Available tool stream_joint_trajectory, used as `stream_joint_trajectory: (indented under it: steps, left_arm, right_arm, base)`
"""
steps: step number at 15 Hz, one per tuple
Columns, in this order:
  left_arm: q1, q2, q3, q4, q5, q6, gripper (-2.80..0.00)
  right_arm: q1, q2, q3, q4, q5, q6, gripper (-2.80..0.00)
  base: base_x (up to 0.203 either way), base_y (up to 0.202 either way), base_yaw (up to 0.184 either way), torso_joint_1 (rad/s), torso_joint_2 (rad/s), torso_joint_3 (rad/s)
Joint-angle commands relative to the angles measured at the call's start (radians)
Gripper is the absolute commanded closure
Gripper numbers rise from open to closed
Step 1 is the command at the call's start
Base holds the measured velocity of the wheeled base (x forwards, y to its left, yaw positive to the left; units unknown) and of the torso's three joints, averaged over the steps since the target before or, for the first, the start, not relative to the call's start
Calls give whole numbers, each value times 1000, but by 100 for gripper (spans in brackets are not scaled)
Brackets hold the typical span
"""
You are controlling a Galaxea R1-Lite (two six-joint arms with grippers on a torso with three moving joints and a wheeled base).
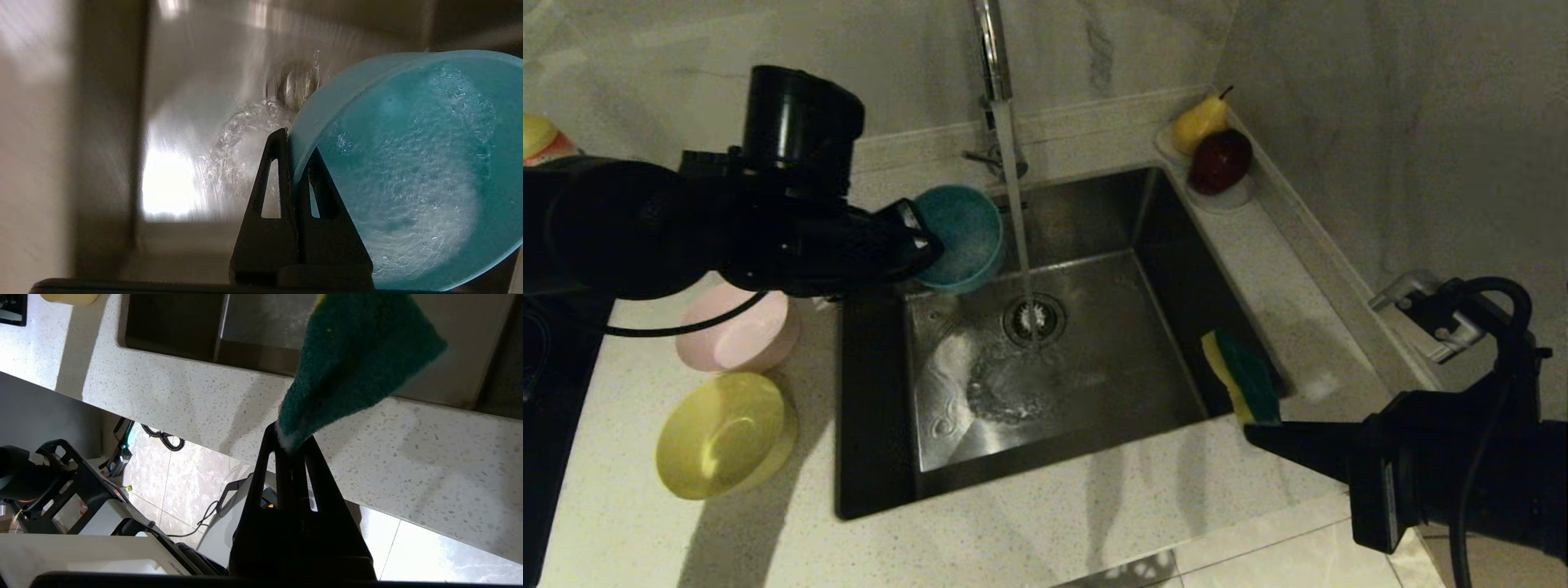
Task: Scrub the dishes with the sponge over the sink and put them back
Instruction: Wash the bowl
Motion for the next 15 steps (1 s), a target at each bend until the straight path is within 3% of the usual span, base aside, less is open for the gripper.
stream_joint_trajectory:
  steps: [1, 5, 9, 11, 13, 15]
  left_arm:
    - [32, -112, 79, -137, 3, 76, 0]
    - [38, -180, 221, -315, 1, 180, 0]
    - [38, -203, 389, -687, -14, 313, 0]
    - [38, -204, 456, -866, -61, 390, 0]
    - [38, -208, 488, -966, -97, 439, 0]
    - [38, -222, 519, -1024, -100, 450, 0]
  right_arm:
    - [0, 8, -2, -2, 0, 2, 0]
    - [0, 9, -2, -2, -1, 2, 0]
    - [0, 18, 5, -2, 0, 2, 0]
    - [0, 27, 6, -2, 2, 1, 0]
    - [0, 40, 8, -2, 2, 2, 0]
    - [-1, 56, 15, -2, 3, 1, 0]
  base:
    - [0, 0, 0, 0, 0, 0]
    - [0, 0, 0, 0, 0, 0]
    - [0, 0, 0, 0, 0, 0]
    - [0, 0, 0, 0, 0, 0]
    - [0, 0, 0, 0, 0, 0]
    - [0, 0, 0, 0, 0, 0]
